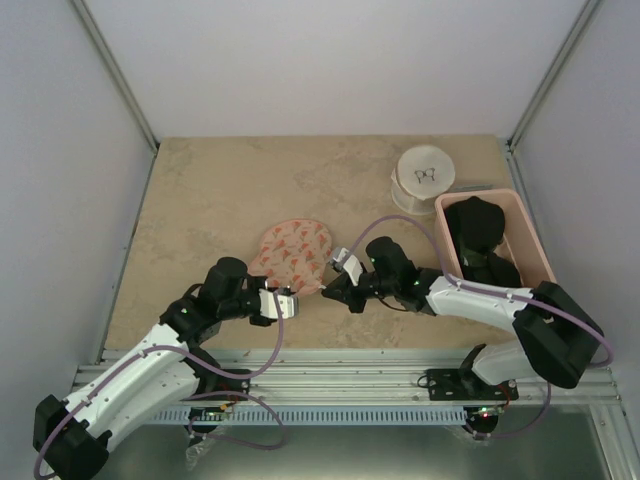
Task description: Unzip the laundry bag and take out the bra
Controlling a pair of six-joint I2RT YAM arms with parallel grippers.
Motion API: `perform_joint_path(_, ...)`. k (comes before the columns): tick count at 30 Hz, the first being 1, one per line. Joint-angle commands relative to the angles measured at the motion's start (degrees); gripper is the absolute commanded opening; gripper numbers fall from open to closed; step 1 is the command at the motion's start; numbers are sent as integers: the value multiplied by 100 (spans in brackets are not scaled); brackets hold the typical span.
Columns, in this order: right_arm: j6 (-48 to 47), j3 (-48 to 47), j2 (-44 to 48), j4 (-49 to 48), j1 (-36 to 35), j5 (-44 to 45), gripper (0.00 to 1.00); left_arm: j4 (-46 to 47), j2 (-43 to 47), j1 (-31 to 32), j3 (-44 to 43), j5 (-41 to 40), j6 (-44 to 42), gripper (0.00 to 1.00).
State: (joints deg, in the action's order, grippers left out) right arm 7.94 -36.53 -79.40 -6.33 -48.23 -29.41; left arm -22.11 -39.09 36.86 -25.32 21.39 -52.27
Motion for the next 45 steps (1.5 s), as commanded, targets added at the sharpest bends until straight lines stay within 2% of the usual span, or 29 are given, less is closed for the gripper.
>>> perform_joint_path(1, 14, 102, -150, 200, 257, 430, 1, -444, 36, -12, 69, 567, 113, 0)
perform_joint_path(3, 35, 35, -211, 242, 252, 505, 0, -416, -31, -10, 130, 983, 261, 0)
perform_joint_path(4, 49, -6, -240, 308, 252, 592, 1, -391, -51, -10, 165, 1177, 307, 3)
perform_joint_path(5, 81, -50, -271, 391, 254, 695, 1, -353, -55, -5, 187, 1379, 366, 23)
perform_joint_path(6, 114, -81, -283, 509, 257, 823, 6, -318, -23, -10, 187, 1456, 411, 39)
perform_joint_path(7, 170, -90, -276, 699, 253, 939, 25, -250, 19, -10, 181, 1482, 480, 53)
perform_joint_path(8, 225, -84, -243, 801, 252, 1062, 41, -180, 59, -11, 153, 1451, 591, 60)
perform_joint_path(12, 511, -74, 125, 1511, 252, 1728, 75, 241, 221, -12, 25, 1360, 1362, 85)
perform_joint_path(13, 624, -107, 251, 1685, 257, 1955, 92, 437, 267, -10, 7, 1359, 1758, 91)
perform_joint_path(14, 750, -160, 369, 1876, 269, 2325, 97, 746, 307, -19, 20, 1336, 2234, 95)
perform_joint_path(15, 893, -232, 493, 2059, 295, 2588, 98, 1145, 348, -35, 49, 1247, 2929, 98)
perform_joint_path(17, 1227, -422, 721, 2400, 345, 3161, 98, 2353, 414, -252, 203, 767, 4669, 99)
perform_joint_path(19, 1488, -722, 865, 2608, 345, 3563, 98, 3022, 407, -675, 357, 127, 6411, 99)
perform_joint_path(21, 1620, -1007, 901, 2633, 244, 3676, 98, 3077, 400, -1088, 381, -812, 7577, 99)
perform_joint_path(24, 1639, -1559, 551, 2528, -317, 4010, 98, 2612, 499, -1612, 377, -1995, 8566, 99)
perform_joint_path(26, 1629, -2039, 62, 2652, -733, 4571, 98, 2191, 651, -1938, 436, -2517, 9229, 99)
perform_joint_path(29, 1637, -2871, -844, 2895, -1158, 5135, 98, 1718, 886, -2462, 755, -2603, 10047, 99)
perform_joint_path(34, 1423, -4291, -2286, 3120, -1525, 5331, 98, 1126, 1303, -3190, 1396, -2581, 10941, 99)
perform_joint_path(40, 1171, -5582, -3614, 3227, -1617, 5291, 98, 1112, 1982, -3390, 1672, -2871, 10913, 99)
perform_joint_path(45, 1100, -6153, -4301, 3497, -1673, 5214, 98, 1172, 2346, -3388, 1793, -2785, 11056, 99)
